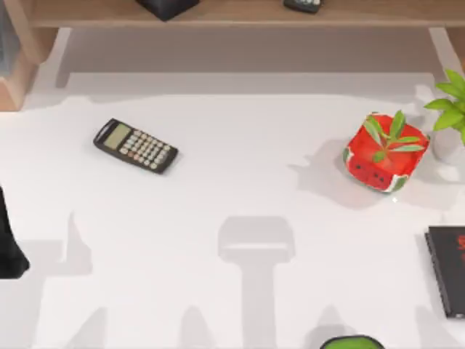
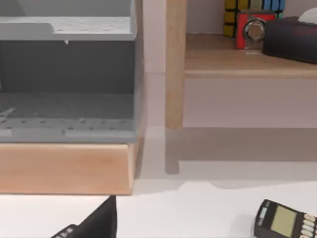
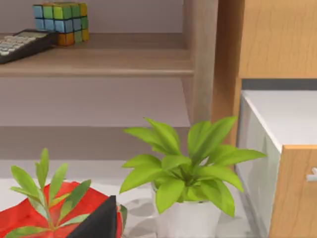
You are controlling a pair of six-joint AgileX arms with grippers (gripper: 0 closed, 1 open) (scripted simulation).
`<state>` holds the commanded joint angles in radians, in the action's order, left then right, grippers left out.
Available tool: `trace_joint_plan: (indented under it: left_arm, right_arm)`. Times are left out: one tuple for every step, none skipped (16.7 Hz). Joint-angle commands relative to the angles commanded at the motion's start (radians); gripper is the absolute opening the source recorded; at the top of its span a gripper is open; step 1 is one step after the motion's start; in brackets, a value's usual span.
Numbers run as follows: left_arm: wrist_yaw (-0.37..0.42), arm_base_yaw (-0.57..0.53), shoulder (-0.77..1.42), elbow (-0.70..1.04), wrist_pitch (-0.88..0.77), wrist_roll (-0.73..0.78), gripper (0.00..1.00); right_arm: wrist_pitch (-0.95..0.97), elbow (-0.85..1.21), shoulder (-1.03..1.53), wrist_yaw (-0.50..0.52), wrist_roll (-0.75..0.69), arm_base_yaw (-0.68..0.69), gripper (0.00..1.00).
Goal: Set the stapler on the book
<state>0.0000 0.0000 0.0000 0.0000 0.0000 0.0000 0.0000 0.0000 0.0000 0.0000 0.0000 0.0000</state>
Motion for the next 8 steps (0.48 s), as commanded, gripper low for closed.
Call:
trace_joint_plan:
  left_arm:
    - [0.000,0.000,0.000,0.000,0.000,0.000,1.00]
    - [0.000,0.000,0.000,0.000,0.000,0.000,1.00]
    - [0.000,0.000,0.000,0.000,0.000,0.000,1.00]
    - [0.000,0.000,0.000,0.000,0.000,0.000,1.00]
    - [0.000,0.000,0.000,0.000,0.000,0.000,1.00]
    - [0.000,0.000,0.000,0.000,0.000,0.000,1.00]
    - [0.000,0.000,0.000,0.000,0.000,0.000,1.00]
    - [0.000,0.000,0.000,0.000,0.000,0.000,1.00]
  right_arm:
    - [0.000,0.000,0.000,0.000,0.000,0.000,1.00]
    - [0.000,0.000,0.000,0.000,0.000,0.000,1.00]
    - [-0.006,0.009,0.009,-0.001,-0.001,-0.001,1.00]
    - [-0.019,0.028,0.028,-0.003,-0.002,-0.005,1.00]
    - [-0.039,0.057,0.056,-0.006,-0.004,-0.009,1.00]
    - [-0.064,0.096,0.094,-0.009,-0.006,-0.016,1.00]
    - [-0.097,0.147,0.144,-0.013,-0.009,-0.024,1.00]
    - [-0.135,0.206,0.202,-0.016,-0.011,-0.035,1.00]
